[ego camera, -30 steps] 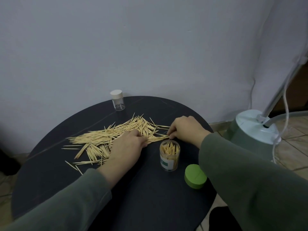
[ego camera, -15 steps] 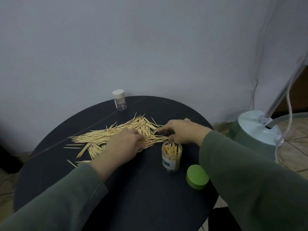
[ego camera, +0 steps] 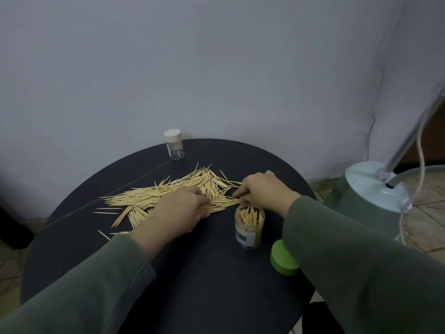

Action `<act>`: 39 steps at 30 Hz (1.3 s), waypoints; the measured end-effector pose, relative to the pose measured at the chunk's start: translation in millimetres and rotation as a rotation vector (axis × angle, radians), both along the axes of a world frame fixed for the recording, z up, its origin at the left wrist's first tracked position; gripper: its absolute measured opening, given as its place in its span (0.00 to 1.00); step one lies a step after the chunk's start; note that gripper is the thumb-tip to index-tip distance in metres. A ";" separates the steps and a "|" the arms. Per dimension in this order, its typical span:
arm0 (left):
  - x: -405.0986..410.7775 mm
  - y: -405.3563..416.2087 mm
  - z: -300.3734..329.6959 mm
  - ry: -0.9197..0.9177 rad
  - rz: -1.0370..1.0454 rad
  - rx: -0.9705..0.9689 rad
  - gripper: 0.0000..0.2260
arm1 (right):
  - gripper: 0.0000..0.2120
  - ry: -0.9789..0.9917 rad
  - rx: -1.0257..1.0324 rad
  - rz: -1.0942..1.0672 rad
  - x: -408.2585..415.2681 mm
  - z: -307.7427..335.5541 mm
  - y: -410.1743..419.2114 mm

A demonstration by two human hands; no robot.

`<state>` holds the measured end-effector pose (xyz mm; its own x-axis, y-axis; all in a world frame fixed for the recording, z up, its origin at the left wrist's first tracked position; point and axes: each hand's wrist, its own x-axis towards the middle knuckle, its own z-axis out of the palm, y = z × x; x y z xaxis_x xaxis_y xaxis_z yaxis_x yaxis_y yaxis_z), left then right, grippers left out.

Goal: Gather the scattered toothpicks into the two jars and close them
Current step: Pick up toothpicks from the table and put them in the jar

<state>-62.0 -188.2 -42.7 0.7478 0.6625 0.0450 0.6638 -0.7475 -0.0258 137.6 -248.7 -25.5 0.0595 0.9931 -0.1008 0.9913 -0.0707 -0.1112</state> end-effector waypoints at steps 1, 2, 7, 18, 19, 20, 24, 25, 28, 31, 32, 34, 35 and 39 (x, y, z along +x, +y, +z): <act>0.6 -0.4 -0.8 -0.009 -0.003 0.010 0.19 | 0.13 -0.012 0.009 0.006 -0.6 -1.3 0.8; 1.0 -0.9 -1.8 -0.016 -0.007 0.022 0.18 | 0.13 -0.027 0.016 0.014 -1.4 -2.1 1.3; 3.7 -3.8 -6.2 -0.026 -0.019 0.076 0.17 | 0.17 -0.094 0.017 0.085 -7.3 -3.9 2.1; 7.4 -7.0 -7.6 -0.098 0.005 0.149 0.13 | 0.12 -0.205 0.052 0.082 -6.1 -1.9 5.8; 6.9 -6.2 -7.6 -0.101 0.005 0.152 0.13 | 0.12 -0.211 0.049 0.082 -5.9 -1.7 5.7; 6.7 -5.6 -7.7 -0.104 0.004 0.153 0.13 | 0.12 -0.214 0.047 0.083 -5.6 -1.7 5.4; 7.6 -4.5 -7.9 -0.115 -0.005 0.166 0.12 | 0.13 -0.224 0.042 0.101 -5.9 -2.5 4.9; 7.7 -4.4 -8.3 -0.116 -0.008 0.168 0.12 | 0.14 -0.221 0.043 0.099 -6.3 -2.6 4.7; 6.9 -3.5 -10.4 -0.123 -0.017 0.162 0.12 | 0.14 -0.208 0.058 0.113 -6.4 -2.7 2.5; 5.8 -2.5 -12.0 -0.159 -0.025 0.166 0.12 | 0.13 -0.196 0.070 0.137 -4.6 -1.3 -1.7; 5.8 -2.2 -12.7 -0.182 -0.033 0.176 0.12 | 0.12 -0.189 0.069 0.139 -3.4 -0.6 -2.7; 5.0 -2.8 -13.6 -0.243 -0.053 0.200 0.11 | 0.12 -0.158 0.069 0.131 -2.1 0.2 -5.3; 4.6 -3.3 -13.5 -0.271 -0.063 0.210 0.10 | 0.12 -0.137 0.074 0.121 -1.7 0.9 -6.6; 4.6 -4.9 -12.9 -0.367 -0.082 0.236 0.05 | 0.10 -0.013 0.112 0.046 0.9 4.7 -11.0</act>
<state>-57.5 -193.0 -55.6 0.7038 0.5413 0.4601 0.5994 -0.8000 0.0242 138.5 -259.7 -20.9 0.0143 0.9998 0.0116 0.9946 -0.0130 -0.1027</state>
